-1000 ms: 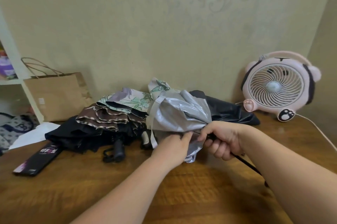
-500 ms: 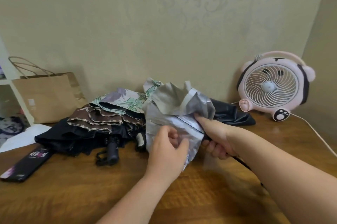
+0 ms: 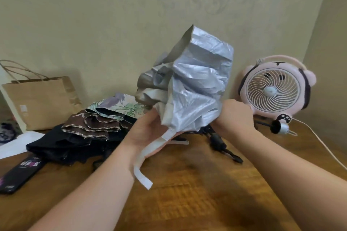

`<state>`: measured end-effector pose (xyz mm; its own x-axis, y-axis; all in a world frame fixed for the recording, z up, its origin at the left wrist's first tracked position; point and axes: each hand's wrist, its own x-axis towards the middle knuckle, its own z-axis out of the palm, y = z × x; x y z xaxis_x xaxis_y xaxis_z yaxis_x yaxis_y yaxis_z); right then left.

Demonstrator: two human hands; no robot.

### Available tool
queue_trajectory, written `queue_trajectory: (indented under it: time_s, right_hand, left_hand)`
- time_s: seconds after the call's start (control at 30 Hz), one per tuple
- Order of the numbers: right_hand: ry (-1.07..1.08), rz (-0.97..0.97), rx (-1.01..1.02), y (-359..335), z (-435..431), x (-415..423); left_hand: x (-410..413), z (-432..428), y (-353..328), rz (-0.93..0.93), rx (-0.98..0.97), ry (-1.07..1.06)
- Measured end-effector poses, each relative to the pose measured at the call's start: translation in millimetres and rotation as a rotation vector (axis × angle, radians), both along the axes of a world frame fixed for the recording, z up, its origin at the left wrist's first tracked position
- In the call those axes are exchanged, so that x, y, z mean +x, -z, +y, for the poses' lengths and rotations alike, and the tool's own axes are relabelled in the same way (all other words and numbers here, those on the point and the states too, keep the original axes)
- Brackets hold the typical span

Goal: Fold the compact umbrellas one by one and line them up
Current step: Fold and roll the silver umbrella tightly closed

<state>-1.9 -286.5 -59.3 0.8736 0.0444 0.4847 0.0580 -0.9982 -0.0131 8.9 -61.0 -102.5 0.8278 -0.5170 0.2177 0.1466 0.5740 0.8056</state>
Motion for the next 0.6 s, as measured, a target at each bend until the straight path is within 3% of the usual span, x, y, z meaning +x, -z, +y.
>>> queue_trajectory:
  time_s: [0.1,0.2,0.27,0.33,0.4,0.53,0.6]
  right_hand:
    - [-0.057,-0.011,-0.073,20,-3,8]
    - [-0.117,0.041,-0.141,45,0,4]
    - [-0.157,0.129,-0.177,62,3,2]
    - [-0.177,0.237,-0.179,78,7,1]
    - [-0.195,0.331,-0.191,97,7,1]
    - [-0.24,0.435,-0.235,113,4,2]
    - [-0.249,0.457,-0.229,113,2,3]
  left_hand:
    - [-11,6,7,-0.012,-0.136,-0.091]
    - [-13,24,23,0.209,-0.133,-0.302]
    - [-12,33,32,0.34,-0.136,-0.329]
    - [-14,39,40,0.424,0.066,-0.396]
    - [-20,42,41,0.393,0.313,-0.482]
    - [-39,53,36,0.126,0.681,-0.512]
    - [-54,57,34,0.033,0.863,-0.634]
